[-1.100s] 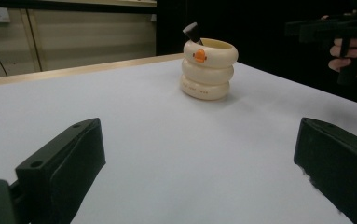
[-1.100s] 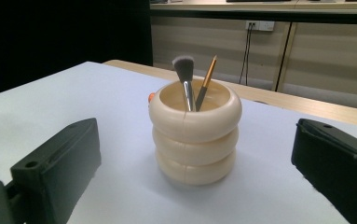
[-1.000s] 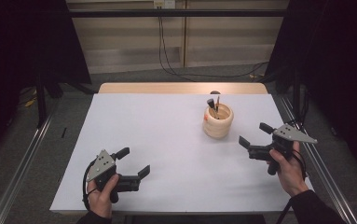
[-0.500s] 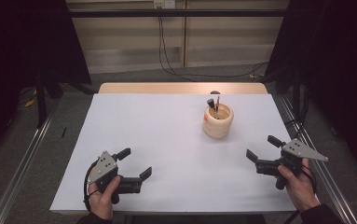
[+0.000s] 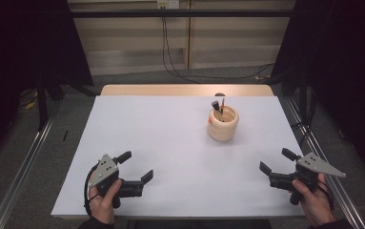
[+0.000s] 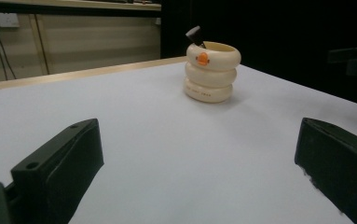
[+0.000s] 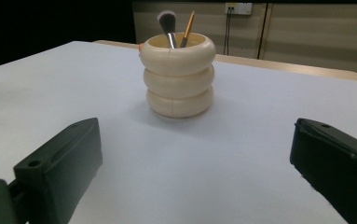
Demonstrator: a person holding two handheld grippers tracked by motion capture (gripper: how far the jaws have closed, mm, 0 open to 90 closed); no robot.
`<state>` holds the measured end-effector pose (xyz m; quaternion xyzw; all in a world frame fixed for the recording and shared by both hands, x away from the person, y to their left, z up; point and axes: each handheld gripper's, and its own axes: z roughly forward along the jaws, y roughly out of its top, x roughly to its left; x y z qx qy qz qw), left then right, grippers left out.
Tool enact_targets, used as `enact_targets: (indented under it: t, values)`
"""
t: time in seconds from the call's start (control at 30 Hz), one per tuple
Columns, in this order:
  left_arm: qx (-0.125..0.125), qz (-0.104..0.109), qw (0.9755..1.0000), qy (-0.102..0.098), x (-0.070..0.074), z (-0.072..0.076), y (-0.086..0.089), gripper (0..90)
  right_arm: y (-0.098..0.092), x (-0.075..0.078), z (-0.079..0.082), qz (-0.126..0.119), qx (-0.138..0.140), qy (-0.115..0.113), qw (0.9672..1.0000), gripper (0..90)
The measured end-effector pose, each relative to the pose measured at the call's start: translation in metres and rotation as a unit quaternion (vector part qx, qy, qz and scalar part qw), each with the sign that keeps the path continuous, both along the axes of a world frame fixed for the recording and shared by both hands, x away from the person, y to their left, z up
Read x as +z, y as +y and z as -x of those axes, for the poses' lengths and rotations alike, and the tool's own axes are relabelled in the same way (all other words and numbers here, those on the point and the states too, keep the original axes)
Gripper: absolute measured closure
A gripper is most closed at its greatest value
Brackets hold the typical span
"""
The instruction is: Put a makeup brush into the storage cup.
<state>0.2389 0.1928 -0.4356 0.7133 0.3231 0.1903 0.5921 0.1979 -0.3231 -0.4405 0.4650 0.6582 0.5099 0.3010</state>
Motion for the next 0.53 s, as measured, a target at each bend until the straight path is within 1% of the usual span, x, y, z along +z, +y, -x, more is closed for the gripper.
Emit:
enact_targets:
  t: [0.03, 0.07, 0.1, 0.17, 0.23, 0.27, 0.33, 0.37, 0.4, 0.43, 0.47, 0.53]
  values:
    - [0.003, -0.001, 1.0, 0.0, 0.0, -0.0002, 0.0009, 0.5, -0.0023, -0.0005, 0.0022, -0.001, -0.002, 0.0, 1.0, 1.7]
    - [0.005, 0.002, 1.0, 0.002, -0.0002, -0.0001, 0.0012, 0.5, -0.0032, -0.0012, 0.0046, -0.008, -0.006, 0.0, 0.9999, 1.7]
    - [0.002, 0.004, 1.0, 0.003, -0.0004, -0.0006, 0.0013, 0.5, -0.0045, -0.0021, 0.0059, -0.004, -0.004, 0.002, 1.0, 1.7]
    - [0.005, 0.001, 1.0, 0.002, -0.0001, -0.0011, 0.0012, 0.5, -0.0042, -0.0037, 0.0066, -0.003, -0.006, 0.007, 1.0, 1.8]
    - [0.005, 0.003, 1.0, 0.001, 0.0001, -0.0007, 0.0014, 0.5, -0.0023, -0.0043, 0.0068, 0.008, 0.0, 0.003, 1.0, 1.8]
    - [0.004, 0.006, 1.0, 0.002, 0.0002, -0.0005, 0.002, 0.5, -0.002, -0.0043, 0.0062, 0.008, 0.005, 0.001, 1.0, 1.8]
    - [0.006, 0.011, 0.9999, 0.005, 0.0, -0.0006, 0.0027, 0.5, -0.0024, -0.0036, 0.0053, 0.01, 0.003, -0.005, 0.9999, 2.0]
    - [0.007, 0.006, 0.9999, 0.004, 0.0001, -0.0009, 0.0039, 0.5, -0.0031, -0.0042, 0.0044, 0.004, 0.003, -0.005, 1.0, 1.9]
    - [0.008, 0.01, 0.9999, 0.005, 0.0001, -0.0007, 0.0039, 0.5, -0.0023, -0.0047, 0.0043, 0.0, 0.004, 0.004, 1.0, 2.0]
    - [0.01, 0.009, 0.9999, 0.004, 0.0003, -0.0007, 0.0043, 0.5, -0.002, -0.0055, 0.0037, 0.006, 0.007, 0.003, 1.0, 2.0]
    - [0.011, 0.008, 0.9999, 0.003, 0.0003, -0.0007, 0.0046, 0.5, -0.0016, -0.0049, 0.0039, 0.001, 0.009, 0.001, 1.0, 1.9]
    - [0.01, 0.006, 0.9999, 0.002, 0.0002, -0.001, 0.0052, 0.5, -0.0015, -0.0042, 0.0041, 0.002, 0.011, -0.002, 0.9999, 1.8]
